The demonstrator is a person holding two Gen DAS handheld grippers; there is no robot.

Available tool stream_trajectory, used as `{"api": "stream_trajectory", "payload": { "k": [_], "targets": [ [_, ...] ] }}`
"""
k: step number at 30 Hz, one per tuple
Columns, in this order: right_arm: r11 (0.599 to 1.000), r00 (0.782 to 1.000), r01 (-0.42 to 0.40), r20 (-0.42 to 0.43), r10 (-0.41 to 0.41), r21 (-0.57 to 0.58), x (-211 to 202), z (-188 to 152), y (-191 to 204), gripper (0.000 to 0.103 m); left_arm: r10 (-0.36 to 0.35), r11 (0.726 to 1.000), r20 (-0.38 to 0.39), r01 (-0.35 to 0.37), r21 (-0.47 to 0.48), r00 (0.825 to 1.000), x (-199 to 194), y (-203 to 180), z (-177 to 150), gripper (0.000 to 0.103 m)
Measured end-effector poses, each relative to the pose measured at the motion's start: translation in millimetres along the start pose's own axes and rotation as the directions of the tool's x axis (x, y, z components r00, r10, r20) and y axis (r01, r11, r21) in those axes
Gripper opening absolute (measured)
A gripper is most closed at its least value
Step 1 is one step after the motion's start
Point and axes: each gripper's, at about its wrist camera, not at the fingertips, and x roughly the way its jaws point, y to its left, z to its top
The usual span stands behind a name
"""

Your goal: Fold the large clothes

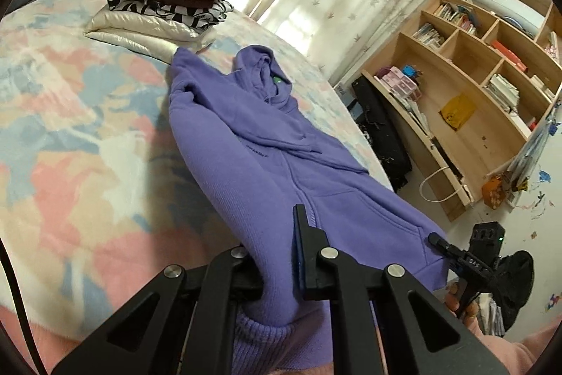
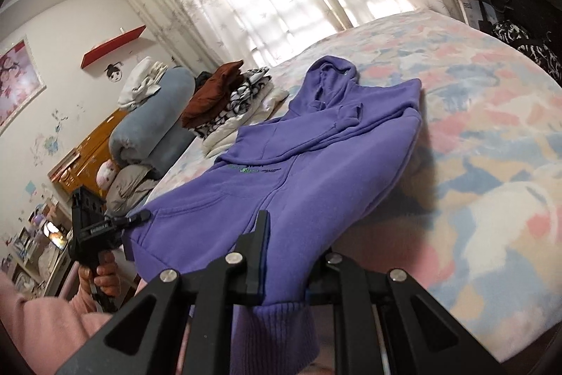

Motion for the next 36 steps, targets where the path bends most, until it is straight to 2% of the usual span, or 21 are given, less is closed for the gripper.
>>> {"api": "stream_trajectory", "payload": {
  "k": [3, 6, 11, 13, 16, 19, 22, 23, 25, 26, 27, 30, 32, 36],
  "targets": [
    [1.0, 1.0, 0.005, -0.031, -0.005, 0.007, -5.1, -0.2, -0.4, 0.014, 0.009, 1.0, -0.011, -0.009, -0.022, 1.0, -7.0, -1.2, -1.8, 0.007],
    [0.996, 0.999, -0.006, -0.039, 0.009, 0.087, -3.1, 3.5, -15.1, 0.014, 0.001, 0.996, -0.014, -0.003, -0.089, 1.0, -3.4, 8.8, 3.1, 0.007],
    [0.946, 0.997, -0.066, -0.004, 0.071, 0.318, 10.4, 16.2, -54.8, 0.014, -0.001, 0.967, -0.006, 0.0, -0.254, 1.0, 16.3, 34.4, 25.5, 0.007],
    [0.92, 0.997, -0.077, 0.013, 0.078, 0.385, 21.3, 25.5, -70.9, 0.015, 0.006, 0.96, -0.016, -0.01, -0.279, 1.0, 30.1, 42.7, 39.1, 0.007],
    [0.891, 0.995, -0.093, 0.025, 0.092, 0.445, 41.8, 48.0, -87.1, 0.016, 0.003, 0.955, -0.022, -0.009, -0.296, 1.0, 59.3, 50.7, 71.0, 0.007],
    [0.895, 0.997, -0.081, 0.027, 0.076, 0.438, 67.8, 81.6, -95.1, 0.017, 0.008, 0.953, -0.024, -0.015, -0.304, 1.0, 93.3, 59.4, 107.9, 0.008],
    [0.89, 0.999, -0.053, 0.023, 0.048, 0.453, 98.2, 118.3, -109.7, 0.022, 0.043, 0.951, -0.023, -0.048, -0.306, 0.999, 130.2, 68.2, 146.6, 0.01],
    [0.885, 0.999, -0.038, 0.017, 0.035, 0.464, 107.4, 127.9, -116.9, 0.027, 0.051, 0.951, -0.023, -0.056, -0.305, 0.998, 145.1, 72.5, 161.4, 0.011],
    [0.871, 1.0, 0.002, -0.011, 0.004, 0.491, 132.7, 149.8, -132.7, 0.036, 0.061, 0.948, -0.018, -0.063, -0.313, 0.998, 167.8, 79.4, 183.3, 0.02],
    [0.864, 1.0, 0.012, -0.017, -0.004, 0.503, 142.2, 157.8, -140.0, 0.044, 0.066, 0.945, -0.013, -0.066, -0.321, 0.998, 181.6, 84.7, 197.1, 0.028],
    [0.856, 1.0, 0.012, -0.018, -0.003, 0.516, 150.8, 164.0, -147.0, 0.047, 0.071, 0.942, -0.006, -0.069, -0.328, 0.997, 189.5, 89.0, 205.9, 0.037],
    [0.836, 0.999, -0.039, -0.007, 0.051, 0.548, 174.9, 178.4, -164.1, 0.058, 0.077, 0.937, 0.005, -0.071, -0.343, 0.997, 208.3, 99.4, 221.9, 0.051],
    [0.854, 1.0, 0.007, -0.006, -0.004, 0.52, 180.4, 182.8, -167.6, 0.064, 0.152, 0.938, 0.005, -0.143, -0.316, 0.988, 219.5, 102.9, 229.1, 0.056],
    [0.903, 0.995, 0.097, -0.033, -0.092, 0.418, 189.2, 189.0, -173.2, 0.065, 0.25, 0.943, -0.064, -0.258, -0.21, 0.966, 247.2, 111.8, 235.0, 0.056]
  ]
}}
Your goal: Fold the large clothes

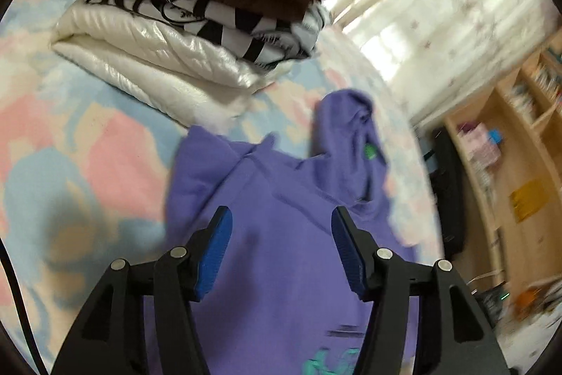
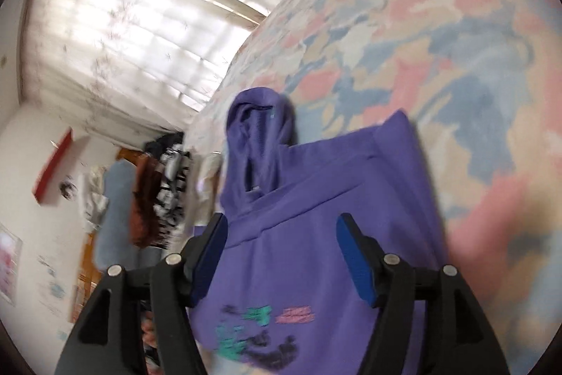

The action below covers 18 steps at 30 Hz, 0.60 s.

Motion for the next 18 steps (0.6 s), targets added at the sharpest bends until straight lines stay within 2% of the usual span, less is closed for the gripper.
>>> {"api": "stream_trajectory", "payload": {
  "k": [3, 6, 13, 14, 15, 16, 18],
  "targets": [
    [0.99, 0.995, 0.099, 0.004, -0.099, -0.102, 9.8, 4.8, -6.3, 0.065, 0.099, 0.988, -0.029, -0.095, 0.124, 0.995, 20.4, -3.9, 1.1, 0.056],
    [0.968, 0.983, 0.182, -0.009, -0.186, -0.172, 26.9, 9.5, -14.7, 0.065, 0.189, 0.954, -0.052, -0.171, 0.245, 0.981, 46.1, -9.4, 5.2, 0.056],
    [0.943, 0.972, 0.219, -0.024, -0.232, -0.249, 68.4, 23.5, -23.2, 0.064, 0.278, 0.886, -0.07, -0.227, 0.404, 0.958, 91.9, -26.5, 13.9, 0.056],
    [0.937, 0.97, 0.229, -0.019, -0.242, -0.264, 72.3, 23.0, -20.7, 0.064, 0.286, 0.877, -0.065, -0.234, 0.419, 0.956, 96.3, -30.4, 15.2, 0.053],
    [0.929, 0.966, 0.244, -0.013, -0.258, -0.279, 76.4, 22.8, -18.0, 0.064, 0.288, 0.869, -0.062, -0.234, 0.436, 0.956, 100.3, -34.9, 16.4, 0.043],
    [0.92, 0.963, 0.255, -0.011, -0.271, -0.297, 82.0, 21.8, -14.9, 0.053, 0.289, 0.863, -0.062, -0.232, 0.448, 0.955, 100.1, -36.9, 15.2, 0.037],
    [0.884, 0.944, 0.305, -0.015, -0.331, -0.354, 94.9, 17.7, -6.5, 0.032, 0.321, 0.825, -0.043, -0.257, 0.504, 0.946, 105.8, -46.6, 13.0, 0.009]
  ]
}}
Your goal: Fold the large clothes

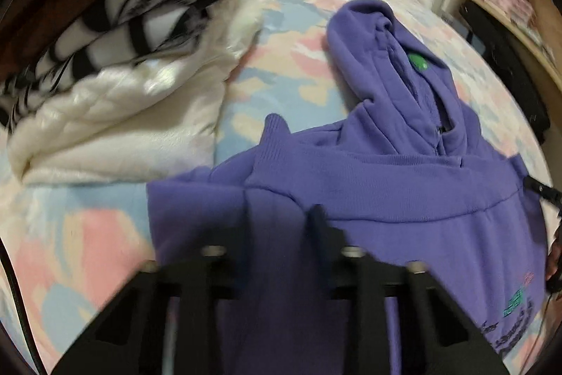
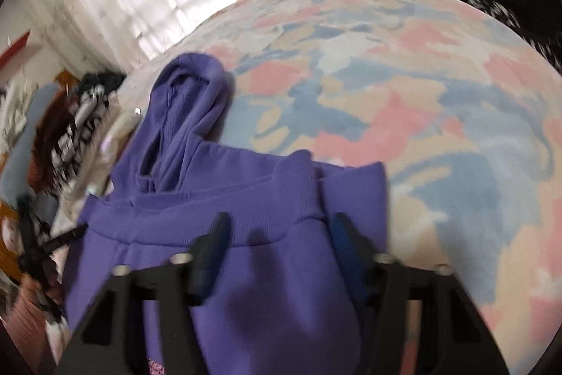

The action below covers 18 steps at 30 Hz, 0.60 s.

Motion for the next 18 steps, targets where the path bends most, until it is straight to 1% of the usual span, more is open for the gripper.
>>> {"api": "stream_trajectory", "payload": {
  "k": [1, 2, 3, 4, 5, 7, 9, 11, 13, 14, 15, 16, 18],
  "targets": [
    [0.998, 0.999, 0.047, 0.004, -0.047, -0.031, 1.0, -0.5, 5.1, 0.008, 0.018, 1.0, 0.003, -0.018, 0.022, 1.0, 0.5, -4.9, 2.1, 0.008],
    [0.996, 0.997, 0.081, 0.021, -0.08, -0.049, -1.1, -0.2, 8.6, 0.009, 0.053, 0.997, 0.023, -0.054, 0.055, 0.998, -2.2, -10.3, 2.3, 0.007],
    [0.995, 0.995, 0.092, 0.042, -0.09, -0.044, -5.2, 1.0, 8.5, 0.009, 0.069, 0.995, 0.042, -0.071, 0.063, 0.997, -6.8, -11.5, 1.8, 0.007],
    [0.995, 0.99, 0.1, 0.099, -0.098, -0.019, -17.3, 4.4, 6.1, 0.009, 0.074, 0.995, 0.065, -0.078, 0.055, 0.995, -13.6, -9.9, 1.4, 0.007],
    [0.996, 0.987, 0.089, 0.136, -0.089, 0.001, -25.9, 6.9, 3.9, 0.009, 0.08, 0.997, 0.092, -0.082, 0.017, 0.993, -20.6, -4.4, 2.6, 0.007],
    [0.997, 0.974, 0.063, 0.213, -0.072, 0.046, -42.9, 14.1, -0.4, 0.009, 0.081, 0.996, 0.116, -0.077, -0.04, 0.99, -26.1, 4.9, 4.4, 0.007],
    [0.996, 0.969, 0.077, 0.231, -0.087, 0.048, -42.1, 18.9, 5.5, 0.009, 0.088, 0.992, 0.133, -0.075, -0.105, 0.987, -25.6, 16.9, 3.3, 0.007],
    [0.992, 0.969, 0.12, 0.214, -0.128, 0.046, -28.3, 22.6, 12.9, 0.009, 0.095, 0.988, 0.118, -0.079, -0.134, 0.989, -17.1, 24.2, 0.7, 0.007],
    [0.984, 0.969, 0.174, 0.172, -0.179, 0.044, -8.8, 21.9, 14.2, 0.009, 0.1, 0.986, 0.094, -0.086, -0.144, 0.991, -5.0, 29.2, -3.6, 0.007],
    [0.977, 0.968, 0.21, 0.134, -0.214, 0.046, 4.2, 18.6, 11.9, 0.009, 0.101, 0.985, 0.084, -0.088, -0.149, 0.991, 0.4, 30.6, -5.7, 0.008],
    [0.972, 0.969, 0.226, 0.087, -0.23, 0.055, 18.9, 13.3, 6.4, 0.009, 0.098, 0.984, 0.078, -0.085, -0.155, 0.992, 5.6, 31.8, -7.0, 0.01],
    [0.972, 0.971, 0.228, 0.065, -0.232, 0.062, 26.8, 9.4, 2.9, 0.009, 0.088, 0.983, 0.08, -0.074, -0.168, 0.993, 8.9, 35.5, -10.7, 0.011],
    [0.974, 0.972, 0.212, 0.085, -0.219, 0.083, 28.0, 5.3, -3.4, 0.009, 0.083, 0.983, 0.087, -0.067, -0.173, 0.993, 10.4, 36.5, -13.1, 0.011]
  ]
}}
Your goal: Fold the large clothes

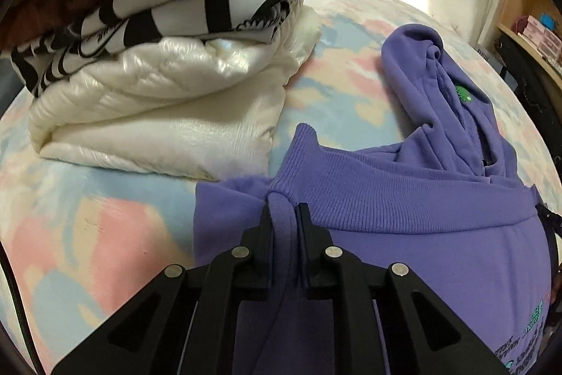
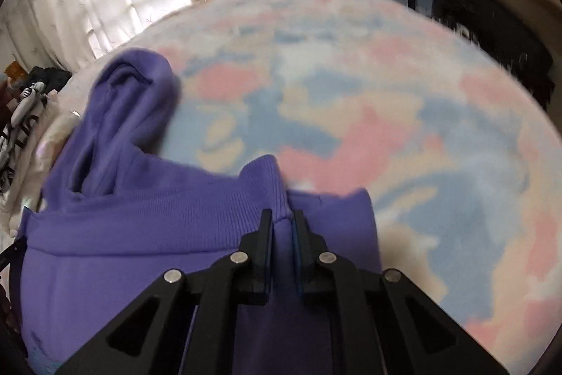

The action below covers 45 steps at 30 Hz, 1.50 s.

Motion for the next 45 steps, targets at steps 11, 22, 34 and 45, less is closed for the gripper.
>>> {"api": "stream_trajectory", "payload": {
  "k": [11, 22, 34, 45],
  "targets": [
    [0.995, 0.992, -0.1, 0.073, 0.1, -0.001, -60.9, 7.4, 16.8, 0.025, 0.009, 0.995, 0.127, -0.022, 0.098, 0.992, -56.0, -20.7, -7.7, 0.018],
    [0.995, 0.997, -0.071, -0.031, 0.069, -0.076, -5.3, -0.5, 70.0, 0.022, 0.139, 0.98, 0.039, -0.143, 0.139, 0.99, 3.3, -41.9, 17.3, 0.006],
    [0.995, 0.995, -0.101, -0.019, 0.101, 0.028, -50.0, -1.7, 8.5, 0.007, 0.049, 0.992, 0.025, -0.051, 0.119, 0.999, -26.7, -42.9, 7.3, 0.003],
    [0.928, 0.93, -0.362, -0.105, 0.353, -0.086, -107.9, -95.1, 119.3, 0.028, -0.06, 0.978, 0.011, 0.057, 0.199, 0.998, -102.0, -105.7, -97.5, 0.005]
  ]
}}
